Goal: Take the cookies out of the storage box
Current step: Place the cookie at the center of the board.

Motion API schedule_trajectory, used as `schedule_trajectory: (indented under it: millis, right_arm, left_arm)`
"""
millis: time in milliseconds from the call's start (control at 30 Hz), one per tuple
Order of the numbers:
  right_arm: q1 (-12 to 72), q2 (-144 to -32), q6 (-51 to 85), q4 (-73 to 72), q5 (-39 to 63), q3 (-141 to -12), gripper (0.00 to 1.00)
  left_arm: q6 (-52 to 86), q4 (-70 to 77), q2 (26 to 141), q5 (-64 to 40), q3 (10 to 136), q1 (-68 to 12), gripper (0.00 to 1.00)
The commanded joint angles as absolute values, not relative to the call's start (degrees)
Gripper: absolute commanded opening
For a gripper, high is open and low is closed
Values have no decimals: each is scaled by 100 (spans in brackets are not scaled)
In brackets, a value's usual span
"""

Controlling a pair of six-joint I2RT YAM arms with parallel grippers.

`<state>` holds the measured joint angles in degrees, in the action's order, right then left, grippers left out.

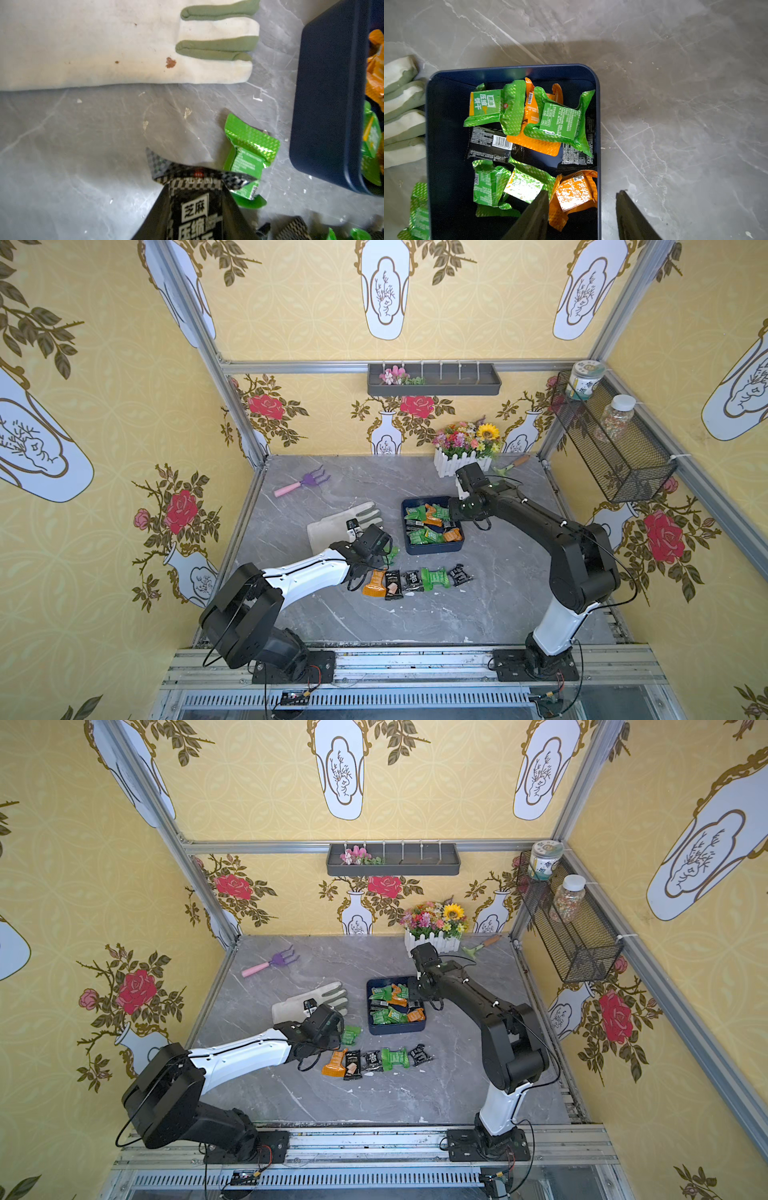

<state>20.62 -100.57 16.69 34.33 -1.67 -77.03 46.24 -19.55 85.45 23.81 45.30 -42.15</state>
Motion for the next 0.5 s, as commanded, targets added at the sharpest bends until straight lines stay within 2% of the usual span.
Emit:
schedule_trajectory:
  millis: [0,300,367,467]
  right_arm:
    - [2092,-9961,1792,3345,-168,-7642,56]
    - [2190,-9943,1840,3339,-158,-7577,55]
    - [2190,-9944,1867,3360,-150,-7572,55]
    - [2208,-9917,1916,3370,-149,-7543,55]
  left_arm:
    - [4214,-1693,8742,2382,4531,-4094,19]
    - [3728,-1400,9166,2316,4474,-3902,23]
    - [3752,-1360,9193,2214,4457,-3902,26]
    - [3846,-1359,9186,2173,4409,-3902,37]
